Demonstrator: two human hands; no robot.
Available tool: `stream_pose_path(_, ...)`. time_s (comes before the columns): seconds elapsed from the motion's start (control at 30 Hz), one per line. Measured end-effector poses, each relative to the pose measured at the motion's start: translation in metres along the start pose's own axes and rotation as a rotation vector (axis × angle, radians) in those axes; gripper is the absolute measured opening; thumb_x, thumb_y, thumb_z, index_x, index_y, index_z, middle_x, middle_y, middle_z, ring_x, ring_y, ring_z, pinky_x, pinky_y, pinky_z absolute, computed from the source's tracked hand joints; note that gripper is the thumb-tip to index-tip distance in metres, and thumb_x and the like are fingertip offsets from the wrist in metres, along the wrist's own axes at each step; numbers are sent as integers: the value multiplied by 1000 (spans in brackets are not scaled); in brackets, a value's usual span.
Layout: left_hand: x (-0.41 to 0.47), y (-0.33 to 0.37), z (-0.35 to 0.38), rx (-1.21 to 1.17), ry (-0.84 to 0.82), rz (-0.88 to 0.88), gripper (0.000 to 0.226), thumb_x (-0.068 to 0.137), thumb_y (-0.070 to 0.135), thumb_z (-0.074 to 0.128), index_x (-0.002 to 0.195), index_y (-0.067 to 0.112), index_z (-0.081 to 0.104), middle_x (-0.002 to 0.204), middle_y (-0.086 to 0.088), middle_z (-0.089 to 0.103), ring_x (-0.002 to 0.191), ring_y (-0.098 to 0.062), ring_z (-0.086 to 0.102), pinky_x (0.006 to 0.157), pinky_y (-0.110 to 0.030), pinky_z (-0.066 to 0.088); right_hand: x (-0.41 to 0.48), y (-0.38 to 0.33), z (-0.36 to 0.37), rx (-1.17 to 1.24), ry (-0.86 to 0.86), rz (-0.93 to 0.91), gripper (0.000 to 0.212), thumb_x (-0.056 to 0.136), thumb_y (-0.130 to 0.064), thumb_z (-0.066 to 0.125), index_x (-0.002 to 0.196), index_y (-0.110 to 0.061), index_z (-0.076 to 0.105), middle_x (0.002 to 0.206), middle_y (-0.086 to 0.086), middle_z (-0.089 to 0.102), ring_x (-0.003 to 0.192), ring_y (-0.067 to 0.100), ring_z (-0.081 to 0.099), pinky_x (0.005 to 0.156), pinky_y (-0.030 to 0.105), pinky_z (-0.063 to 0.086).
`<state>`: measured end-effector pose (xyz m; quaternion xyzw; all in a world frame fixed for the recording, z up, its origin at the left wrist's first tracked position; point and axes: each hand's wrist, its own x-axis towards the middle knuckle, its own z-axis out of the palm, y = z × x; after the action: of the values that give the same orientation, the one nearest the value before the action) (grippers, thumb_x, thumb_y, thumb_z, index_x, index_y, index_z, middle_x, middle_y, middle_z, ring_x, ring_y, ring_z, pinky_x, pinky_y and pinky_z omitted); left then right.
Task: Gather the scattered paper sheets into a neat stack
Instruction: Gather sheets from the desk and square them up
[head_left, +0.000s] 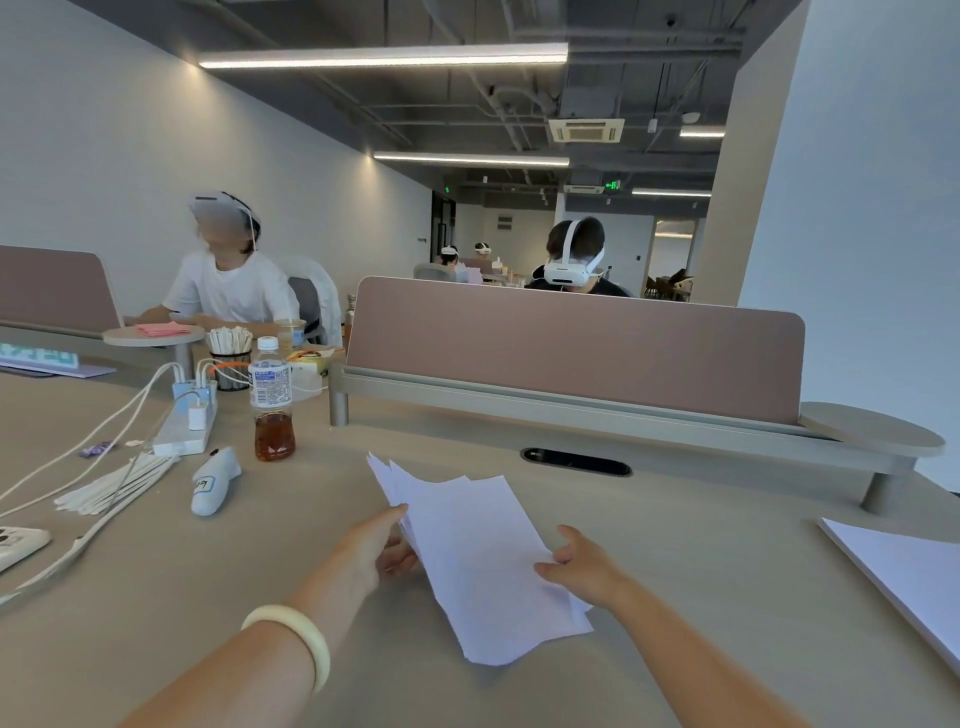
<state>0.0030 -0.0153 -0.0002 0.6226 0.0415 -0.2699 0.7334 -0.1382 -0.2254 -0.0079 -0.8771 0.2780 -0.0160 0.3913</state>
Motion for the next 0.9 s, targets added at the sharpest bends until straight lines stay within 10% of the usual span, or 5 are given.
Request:
stream_pose_path(0.33, 10, -8, -2, 367, 73, 158, 33, 90, -13, 42, 121, -12, 52, 91, -14, 58, 86, -28, 52, 72, -31, 40, -8, 11, -7, 81, 6, -9, 64, 88, -28, 62, 143, -11, 35, 135, 4, 54, 123, 18, 52, 100, 24, 39)
stream_pose_path(0.6, -1, 17, -12, 245, -132, 328, 32, 89, -1, 57, 121, 0, 56, 115, -18, 66, 103, -37, 64, 96, -53, 48, -2, 19, -26, 375, 160, 61, 60, 87, -21, 67, 138, -4, 41, 115, 11, 59, 93, 21, 58, 76, 25, 44)
stream_pose_path(0.9, -36, 57, 16, 143, -479, 547, 37, 74, 15, 63, 110, 9, 65, 108, -9, 73, 90, -23, 72, 75, -33, 59, -21, -20, -79, 741, 142, -246, 44, 86, -20, 69, 126, -12, 54, 117, 4, 69, 105, 21, 67, 84, 30, 54)
